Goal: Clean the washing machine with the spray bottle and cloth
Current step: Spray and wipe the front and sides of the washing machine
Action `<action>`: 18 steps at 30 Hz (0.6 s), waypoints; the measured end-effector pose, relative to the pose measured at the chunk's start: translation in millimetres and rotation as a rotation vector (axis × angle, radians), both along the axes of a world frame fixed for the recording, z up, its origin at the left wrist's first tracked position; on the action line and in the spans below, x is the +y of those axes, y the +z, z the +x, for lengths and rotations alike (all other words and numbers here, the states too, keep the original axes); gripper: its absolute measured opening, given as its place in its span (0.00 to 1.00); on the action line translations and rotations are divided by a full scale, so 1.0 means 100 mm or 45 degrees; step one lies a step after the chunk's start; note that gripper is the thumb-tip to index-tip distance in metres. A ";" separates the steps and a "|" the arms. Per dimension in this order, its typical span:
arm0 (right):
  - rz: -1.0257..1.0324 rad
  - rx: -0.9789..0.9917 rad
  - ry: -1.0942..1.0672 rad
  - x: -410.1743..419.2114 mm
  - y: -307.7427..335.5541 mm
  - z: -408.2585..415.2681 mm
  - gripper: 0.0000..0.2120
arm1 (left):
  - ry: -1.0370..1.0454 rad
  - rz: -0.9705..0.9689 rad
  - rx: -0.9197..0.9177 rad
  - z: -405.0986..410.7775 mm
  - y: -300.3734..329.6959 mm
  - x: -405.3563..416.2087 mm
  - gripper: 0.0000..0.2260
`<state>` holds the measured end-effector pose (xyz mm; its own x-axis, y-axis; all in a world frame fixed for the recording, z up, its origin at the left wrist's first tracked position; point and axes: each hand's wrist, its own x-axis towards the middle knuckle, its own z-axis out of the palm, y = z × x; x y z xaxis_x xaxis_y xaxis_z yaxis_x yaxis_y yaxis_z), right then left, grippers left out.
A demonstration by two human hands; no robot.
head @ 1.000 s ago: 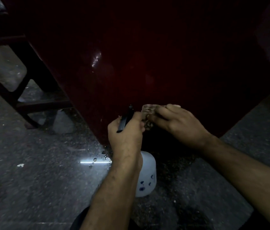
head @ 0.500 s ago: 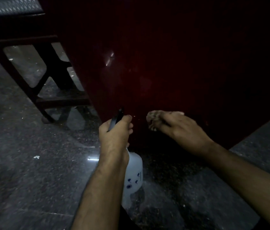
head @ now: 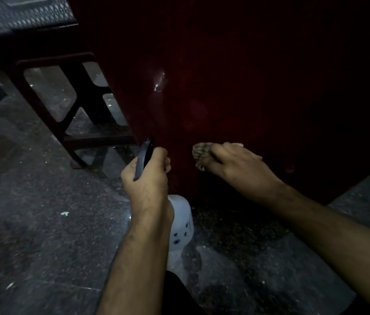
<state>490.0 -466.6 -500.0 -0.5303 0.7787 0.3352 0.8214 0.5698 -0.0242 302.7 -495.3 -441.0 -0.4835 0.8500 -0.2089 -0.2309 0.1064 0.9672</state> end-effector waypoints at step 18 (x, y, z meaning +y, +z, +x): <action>0.311 -0.154 0.004 0.22 -0.18 -0.70 0.21 | 0.188 0.016 -0.030 -0.22 -0.30 0.12 0.15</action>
